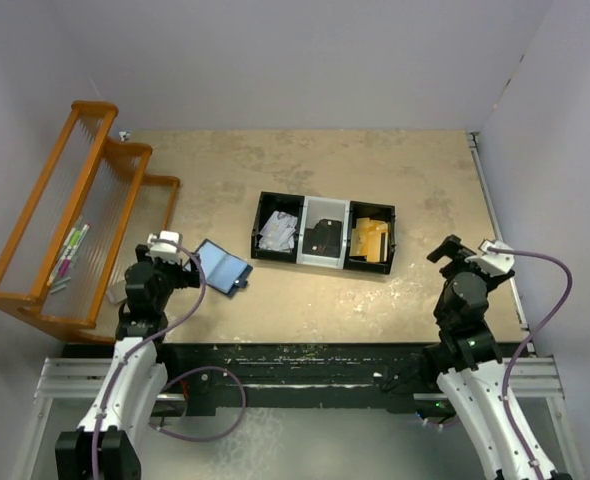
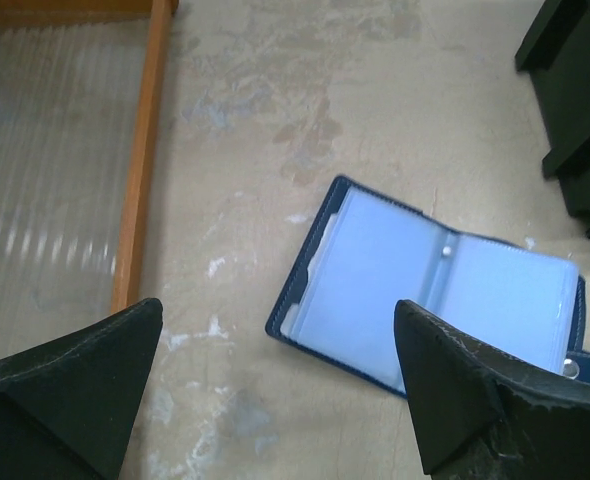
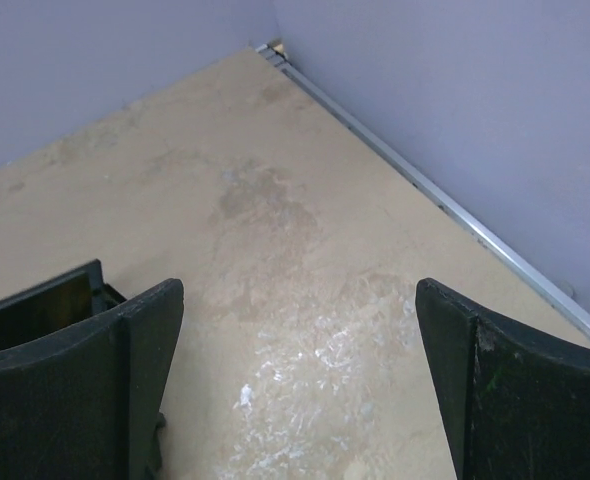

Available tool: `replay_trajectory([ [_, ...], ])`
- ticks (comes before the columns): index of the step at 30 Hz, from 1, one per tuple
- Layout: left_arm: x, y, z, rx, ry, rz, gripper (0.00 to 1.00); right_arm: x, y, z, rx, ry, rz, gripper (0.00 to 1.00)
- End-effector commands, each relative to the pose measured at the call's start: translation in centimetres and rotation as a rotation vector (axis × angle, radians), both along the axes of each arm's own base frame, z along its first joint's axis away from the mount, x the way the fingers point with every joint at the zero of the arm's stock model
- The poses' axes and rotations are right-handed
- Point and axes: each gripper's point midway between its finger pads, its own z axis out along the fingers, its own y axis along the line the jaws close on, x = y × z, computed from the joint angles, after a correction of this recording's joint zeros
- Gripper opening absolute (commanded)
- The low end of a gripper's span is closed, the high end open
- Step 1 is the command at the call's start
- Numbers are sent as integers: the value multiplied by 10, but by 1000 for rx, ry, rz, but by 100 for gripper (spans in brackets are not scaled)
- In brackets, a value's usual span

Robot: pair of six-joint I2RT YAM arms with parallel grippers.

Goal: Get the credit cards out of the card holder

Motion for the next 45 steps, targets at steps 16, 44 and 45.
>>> replay_trajectory([
  [16, -4, 15, 5, -28, -129, 108, 99, 26, 5, -57, -72, 53, 12, 100],
  [44, -5, 13, 5, -26, -136, 99, 99, 29, 51, -55, -170, -28, 344, 100],
  [45, -5, 14, 5, -27, -137, 101, 99, 30, 51, -56, -169, -25, 343, 100],
])
